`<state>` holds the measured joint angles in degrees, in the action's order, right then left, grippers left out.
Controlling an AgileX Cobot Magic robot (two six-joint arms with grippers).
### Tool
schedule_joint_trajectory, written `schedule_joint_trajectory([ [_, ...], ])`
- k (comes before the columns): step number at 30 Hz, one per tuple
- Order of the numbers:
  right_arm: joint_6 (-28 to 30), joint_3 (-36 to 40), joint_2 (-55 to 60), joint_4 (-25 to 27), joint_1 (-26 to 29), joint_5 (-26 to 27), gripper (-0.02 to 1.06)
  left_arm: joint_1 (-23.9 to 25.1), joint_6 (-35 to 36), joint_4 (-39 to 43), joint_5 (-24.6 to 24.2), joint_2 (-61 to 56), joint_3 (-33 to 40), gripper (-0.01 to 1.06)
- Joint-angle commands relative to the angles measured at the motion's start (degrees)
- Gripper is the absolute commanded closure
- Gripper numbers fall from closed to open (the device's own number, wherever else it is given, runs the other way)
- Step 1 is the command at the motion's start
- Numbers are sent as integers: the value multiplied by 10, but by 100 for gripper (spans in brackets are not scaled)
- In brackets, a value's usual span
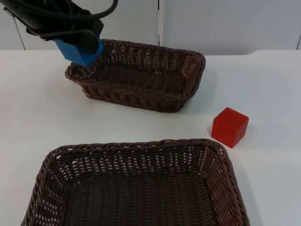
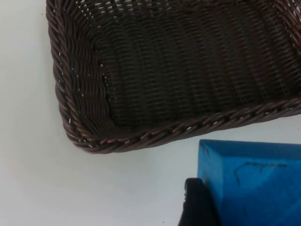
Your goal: Pick up one cube with the left hand and place it into the upper basket. Pick up one cube with the right hand and place it into the lower basket.
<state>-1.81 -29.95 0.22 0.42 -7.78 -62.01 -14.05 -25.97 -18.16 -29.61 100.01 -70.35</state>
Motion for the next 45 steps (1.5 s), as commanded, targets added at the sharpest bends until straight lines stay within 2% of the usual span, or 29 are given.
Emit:
schedule_joint_trajectory([
  [1, 1, 4, -2, -1, 4, 2, -1, 1, 4, -10, -1, -7, -2, 105],
  [16, 1, 4, -2, -1, 4, 2, -1, 1, 3, -21, 23, 13, -2, 105],
  [23, 1, 4, -2, -1, 4, 2, -1, 1, 1, -24, 63, 29, -6, 105],
  [27, 1, 4, -2, -1, 4, 2, -1, 1, -3, -31, 48, 52, -43, 105],
  [36, 1, 4, -2, -1, 4, 2, -1, 1, -8, -51, -33, 182, -209, 105],
  [37, 1, 4, -2, -1, 4, 2, -1, 1, -8, -51, -33, 182, -209, 105],
  [41, 1, 4, -2, -1, 4, 2, -1, 1, -8, -66, -47, 250, -293, 105],
  [45, 1, 4, -2, -1, 4, 2, -1, 1, -8, -66, -51, 288, -331, 105],
])
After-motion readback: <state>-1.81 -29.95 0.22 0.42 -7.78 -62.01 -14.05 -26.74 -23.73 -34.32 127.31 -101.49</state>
